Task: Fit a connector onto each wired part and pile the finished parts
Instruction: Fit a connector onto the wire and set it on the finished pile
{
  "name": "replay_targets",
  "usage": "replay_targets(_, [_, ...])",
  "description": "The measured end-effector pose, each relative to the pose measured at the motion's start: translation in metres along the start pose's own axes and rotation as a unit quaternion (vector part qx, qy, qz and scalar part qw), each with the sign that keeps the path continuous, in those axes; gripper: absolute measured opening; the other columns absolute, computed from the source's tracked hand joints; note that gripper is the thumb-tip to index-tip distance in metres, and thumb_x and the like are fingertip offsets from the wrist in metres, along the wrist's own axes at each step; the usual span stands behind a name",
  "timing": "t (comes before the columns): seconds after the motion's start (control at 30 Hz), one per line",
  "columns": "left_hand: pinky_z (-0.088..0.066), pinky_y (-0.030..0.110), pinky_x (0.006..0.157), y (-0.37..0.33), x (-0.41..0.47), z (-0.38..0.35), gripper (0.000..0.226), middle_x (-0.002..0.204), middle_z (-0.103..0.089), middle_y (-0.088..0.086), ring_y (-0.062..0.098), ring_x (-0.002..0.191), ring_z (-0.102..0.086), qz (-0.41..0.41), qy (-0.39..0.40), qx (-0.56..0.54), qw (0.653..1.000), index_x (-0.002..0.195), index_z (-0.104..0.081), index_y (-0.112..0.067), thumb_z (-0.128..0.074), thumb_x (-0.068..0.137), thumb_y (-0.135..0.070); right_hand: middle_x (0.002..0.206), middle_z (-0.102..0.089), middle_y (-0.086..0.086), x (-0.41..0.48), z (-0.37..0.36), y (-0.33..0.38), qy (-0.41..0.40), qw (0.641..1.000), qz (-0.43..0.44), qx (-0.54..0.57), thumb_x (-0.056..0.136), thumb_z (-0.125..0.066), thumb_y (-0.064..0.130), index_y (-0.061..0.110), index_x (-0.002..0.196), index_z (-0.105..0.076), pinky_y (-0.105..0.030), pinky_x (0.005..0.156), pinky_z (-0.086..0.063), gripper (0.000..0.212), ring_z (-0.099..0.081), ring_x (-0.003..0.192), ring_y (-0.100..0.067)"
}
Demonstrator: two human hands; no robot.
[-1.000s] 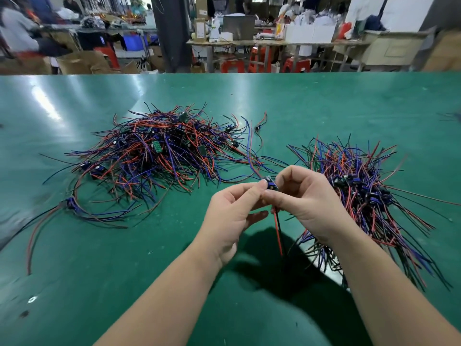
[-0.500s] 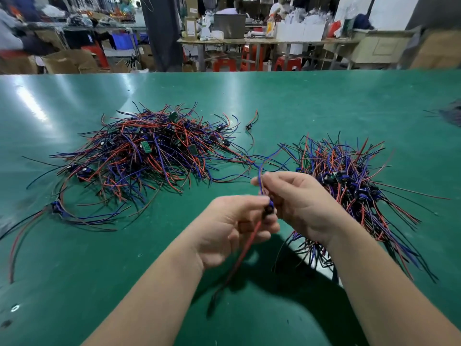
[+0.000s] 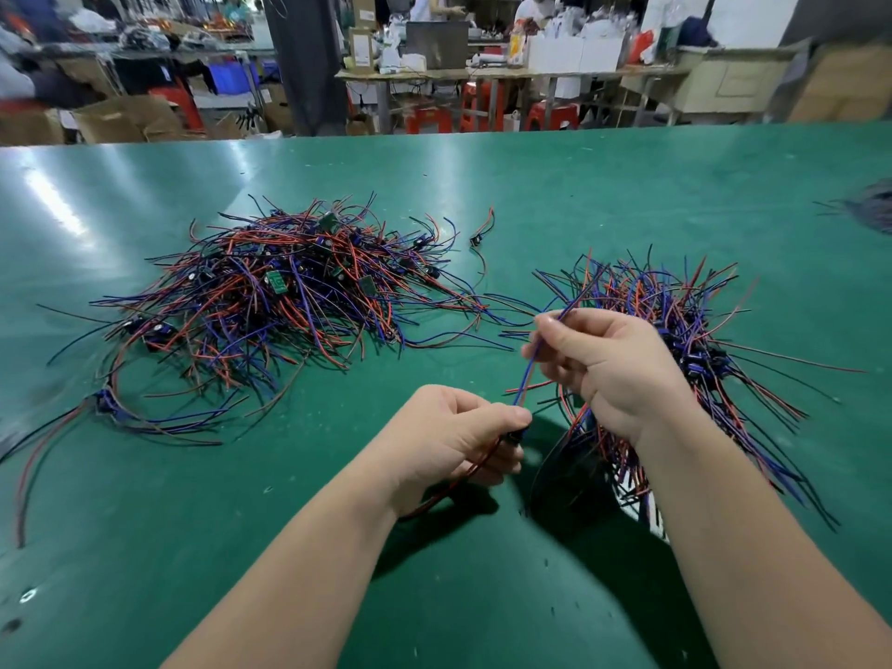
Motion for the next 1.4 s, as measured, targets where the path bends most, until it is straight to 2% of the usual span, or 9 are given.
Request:
replay_targets(0.13, [-0.053,0.023,0.054,0.002,-0.001,-0.005,0.028,0.061,-0.066,0.006,0.015,0.054,-0.064,0.004,0.024,0.048,0.999,0.052,-0.069,-0.018,-0.073,0.08,-0.02,0.06,-0.068,-0.003,0.003,0.021,0.012,-0.079,0.993,0.01,0.084,0.089,-0.061,0.011,0.004,0.081,-0.063,-0.019,0.048,-0.052,0.011,-0.068,0.056,-0.013])
replay_targets(0.27, [-0.055,0.03,0.064,0.0,-0.003,-0.006,0.023,0.061,-0.068,0.006,0.015,0.054,-0.062,-0.002,0.046,0.106,0.993,0.055,-0.07,-0.017,-0.077,0.076,-0.024,0.048,-0.059,0.002,0.004,0.028,0.01,-0.115,0.992,-0.024,0.046,0.089,-0.065,0.021,0.008,0.076,-0.063,-0.013,0.038,-0.038,0.018,-0.057,0.04,-0.008])
replay_targets(0.43, [-0.05,0.021,0.055,0.0,-0.007,-0.005,0.02,0.063,-0.069,0.003,0.011,0.055,-0.063,0.001,0.087,0.151,0.985,0.061,-0.067,-0.019,-0.075,0.079,-0.023,0.037,-0.045,0.003,0.005,0.03,0.009,-0.157,0.984,-0.048,0.065,0.088,-0.056,0.018,0.009,0.063,-0.05,-0.012,0.035,-0.028,0.027,-0.042,0.029,-0.01])
replay_targets(0.57, [-0.052,0.022,0.055,-0.003,-0.009,0.0,0.015,0.066,-0.066,-0.001,0.011,0.059,-0.064,-0.005,0.1,0.124,0.987,0.069,-0.068,-0.018,-0.077,0.075,-0.029,0.051,-0.061,-0.003,0.006,0.026,0.004,-0.069,0.984,-0.111,0.123,0.1,-0.037,0.037,0.008,0.074,-0.056,-0.017,0.037,-0.044,0.044,-0.064,0.047,-0.016])
replay_targets(0.67, [-0.053,0.024,0.053,-0.012,-0.011,0.005,0.017,0.069,-0.063,0.0,0.012,0.064,-0.065,-0.02,0.115,-0.002,0.993,0.07,-0.069,-0.018,-0.073,0.072,-0.034,0.073,-0.071,-0.013,0.006,0.018,0.002,0.0,0.984,-0.13,0.124,0.1,-0.018,0.053,0.008,0.089,-0.061,-0.025,0.045,-0.054,0.063,-0.071,0.063,-0.025])
replay_targets(0.83, [-0.048,0.016,0.043,-0.024,-0.009,0.013,0.022,0.063,-0.068,-0.006,0.004,0.052,-0.064,-0.03,0.053,-0.194,0.979,0.062,-0.074,-0.02,-0.074,0.057,-0.042,0.073,-0.067,-0.011,-0.004,-0.006,-0.012,0.105,0.986,-0.125,-0.016,0.093,-0.051,0.001,0.005,0.098,-0.059,-0.024,0.05,-0.053,0.01,-0.066,0.055,-0.019])
replay_targets(1.0, [-0.053,0.018,0.045,-0.027,-0.007,0.014,0.019,0.062,-0.071,-0.003,0.005,0.05,-0.065,-0.046,0.015,-0.304,0.951,0.065,-0.073,-0.015,-0.069,0.059,-0.032,0.065,-0.061,-0.004,-0.015,-0.034,-0.02,0.208,0.978,-0.029,0.018,0.061,-0.074,0.008,0.011,0.079,-0.063,-0.019,0.052,-0.046,0.021,-0.058,0.052,-0.011])
replay_targets(1.2, [-0.048,0.016,0.044,-0.026,-0.006,0.019,0.036,0.069,-0.064,-0.007,0.003,0.045,-0.055,-0.12,-0.06,-0.251,0.959,0.083,-0.056,-0.02,-0.075,0.056,-0.034,0.067,-0.061,0.0,-0.016,-0.035,-0.011,0.229,0.969,0.068,0.068,0.063,-0.072,-0.004,0.017,0.083,-0.062,-0.018,0.058,-0.047,0.031,-0.057,0.059,-0.009])
replay_targets(1.4, [-0.044,0.02,0.055,-0.019,-0.002,0.019,0.026,0.082,-0.062,-0.006,0.009,0.071,-0.055,-0.127,-0.094,-0.269,0.95,0.089,-0.058,-0.024,-0.068,0.069,-0.036,0.071,-0.062,0.002,-0.02,-0.042,-0.016,0.253,0.96,0.117,-0.029,0.064,-0.074,-0.006,0.017,0.084,-0.051,-0.022,0.066,-0.051,0.037,-0.06,0.065,-0.009])
Point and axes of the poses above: each hand's wrist, its own x-axis towards the middle knuckle, its own z-axis out of the back of the hand, y = z × x, the point moved 4 cm from there along x, towards the middle knuckle
